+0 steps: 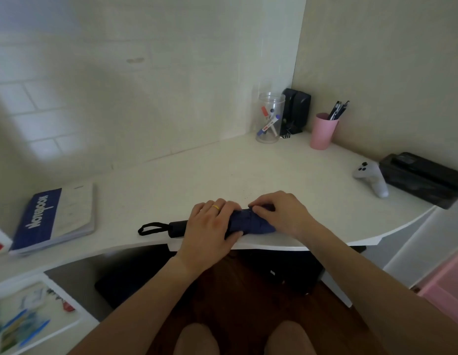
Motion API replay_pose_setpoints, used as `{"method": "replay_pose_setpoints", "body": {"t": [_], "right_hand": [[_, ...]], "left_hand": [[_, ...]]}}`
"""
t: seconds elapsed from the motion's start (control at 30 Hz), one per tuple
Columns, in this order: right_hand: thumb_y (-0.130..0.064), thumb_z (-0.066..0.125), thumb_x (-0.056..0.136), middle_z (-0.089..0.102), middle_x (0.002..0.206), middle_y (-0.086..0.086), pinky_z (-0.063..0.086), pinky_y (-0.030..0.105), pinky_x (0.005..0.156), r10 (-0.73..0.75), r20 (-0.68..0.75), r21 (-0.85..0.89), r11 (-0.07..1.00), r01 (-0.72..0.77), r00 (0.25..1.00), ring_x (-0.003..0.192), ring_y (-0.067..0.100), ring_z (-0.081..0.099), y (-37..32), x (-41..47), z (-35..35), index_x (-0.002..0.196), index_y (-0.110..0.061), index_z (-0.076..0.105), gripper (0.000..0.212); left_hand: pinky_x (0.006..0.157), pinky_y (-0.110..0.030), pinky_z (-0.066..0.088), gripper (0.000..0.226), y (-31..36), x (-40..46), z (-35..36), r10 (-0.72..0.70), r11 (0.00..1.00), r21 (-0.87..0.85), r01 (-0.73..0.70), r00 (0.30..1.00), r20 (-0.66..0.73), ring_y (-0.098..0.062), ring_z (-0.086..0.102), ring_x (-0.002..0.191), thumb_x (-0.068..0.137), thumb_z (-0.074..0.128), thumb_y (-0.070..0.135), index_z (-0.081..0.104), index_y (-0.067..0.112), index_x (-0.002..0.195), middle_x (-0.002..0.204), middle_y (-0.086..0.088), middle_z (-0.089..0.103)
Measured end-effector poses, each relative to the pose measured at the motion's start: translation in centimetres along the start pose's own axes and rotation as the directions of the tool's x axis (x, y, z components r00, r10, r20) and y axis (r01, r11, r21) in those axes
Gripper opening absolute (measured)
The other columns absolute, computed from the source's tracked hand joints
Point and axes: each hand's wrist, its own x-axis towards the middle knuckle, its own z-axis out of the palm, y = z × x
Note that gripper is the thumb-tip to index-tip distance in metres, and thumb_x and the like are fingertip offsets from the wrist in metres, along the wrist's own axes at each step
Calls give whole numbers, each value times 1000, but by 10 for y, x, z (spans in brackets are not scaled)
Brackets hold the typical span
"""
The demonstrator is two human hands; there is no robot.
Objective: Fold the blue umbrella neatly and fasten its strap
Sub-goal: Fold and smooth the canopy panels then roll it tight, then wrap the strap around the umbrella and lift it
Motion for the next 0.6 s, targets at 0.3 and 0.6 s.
{"method": "replay_pose_setpoints", "body": {"t": [0.3,0.6], "right_hand": [[-33,59,76,57,111,4,39,32,86,-188,221,-463,844,272,957,101,25,53,-4,-12,13,123,-14,50,51],[-13,46,61,62,105,16,40,47,98,-495,-106,-503,775,383,863,102,37,57,-18,3,-3,103,0,64,48]], "left_hand": [[77,-37,40,46,15,40,-19,-49,948,309,-74,926,374,-25,58,99,82,63,47,58,21,119,112,-4,54],[66,-33,52,24,20,76,-26,-251,909,-132,396,771,585,-21,66,78,74,77,32,60,17,81,79,2,66]]}}
